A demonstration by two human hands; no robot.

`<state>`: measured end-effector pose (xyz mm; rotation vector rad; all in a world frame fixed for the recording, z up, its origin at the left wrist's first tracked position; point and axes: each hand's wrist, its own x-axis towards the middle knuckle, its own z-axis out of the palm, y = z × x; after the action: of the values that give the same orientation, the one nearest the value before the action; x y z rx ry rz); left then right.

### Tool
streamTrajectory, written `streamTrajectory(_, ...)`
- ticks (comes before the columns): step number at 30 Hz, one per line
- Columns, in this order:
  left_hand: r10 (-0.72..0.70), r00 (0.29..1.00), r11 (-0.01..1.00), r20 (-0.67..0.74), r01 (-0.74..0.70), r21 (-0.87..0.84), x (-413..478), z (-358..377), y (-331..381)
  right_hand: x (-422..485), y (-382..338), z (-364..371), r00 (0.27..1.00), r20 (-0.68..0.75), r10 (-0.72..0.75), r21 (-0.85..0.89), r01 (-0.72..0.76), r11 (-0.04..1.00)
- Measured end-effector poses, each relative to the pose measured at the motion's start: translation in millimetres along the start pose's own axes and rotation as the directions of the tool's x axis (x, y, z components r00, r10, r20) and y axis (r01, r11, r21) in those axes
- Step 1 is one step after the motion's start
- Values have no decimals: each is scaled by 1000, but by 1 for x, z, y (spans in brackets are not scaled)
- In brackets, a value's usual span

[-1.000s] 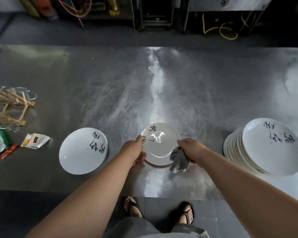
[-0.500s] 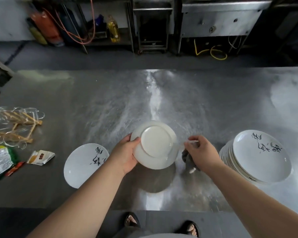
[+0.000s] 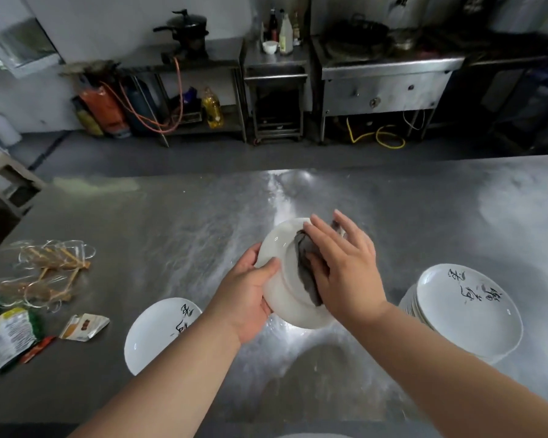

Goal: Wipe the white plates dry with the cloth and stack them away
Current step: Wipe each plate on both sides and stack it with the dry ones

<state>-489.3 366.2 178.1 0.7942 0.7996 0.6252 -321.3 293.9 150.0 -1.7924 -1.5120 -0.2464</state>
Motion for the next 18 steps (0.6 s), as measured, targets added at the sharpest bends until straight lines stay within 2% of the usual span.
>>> streamTrajectory(3, 31, 999, 999, -18, -32, -32, -2, 2, 7, -8, -14, -6, 969, 237, -71, 160, 33, 987)
streamTrajectory(6, 29, 999, 999, -26, -30, -34, -5, -2, 11, -33, -21, -11, 885, 390, -254, 134, 218, 967)
streamTrajectory(8, 9, 1000, 1000, -23, -9, -5, -10, -2, 9, -31, -13, -10, 895, 391, -216, 56, 212, 976)
streamTrajectory(10, 6, 1000, 1000, -18, -6, 8, -16, 1, 6, -17, -9, -8, 937, 334, -106, -17, 119, 993)
streamTrajectory(12, 23, 999, 1000, -27, -23, -13, -17, 5, 8, -10, -15, -7, 956, 288, -54, 4, 56, 998)
streamTrajectory(15, 47, 996, 997, -70, -52, -61, -13, 5, 17, -26, -25, -5, 938, 298, -180, 97, 157, 983)
streamTrajectory(18, 40, 995, 998, -88, -44, -48, -15, 1, 21, -33, -19, -10, 903, 316, -291, 69, 284, 956)
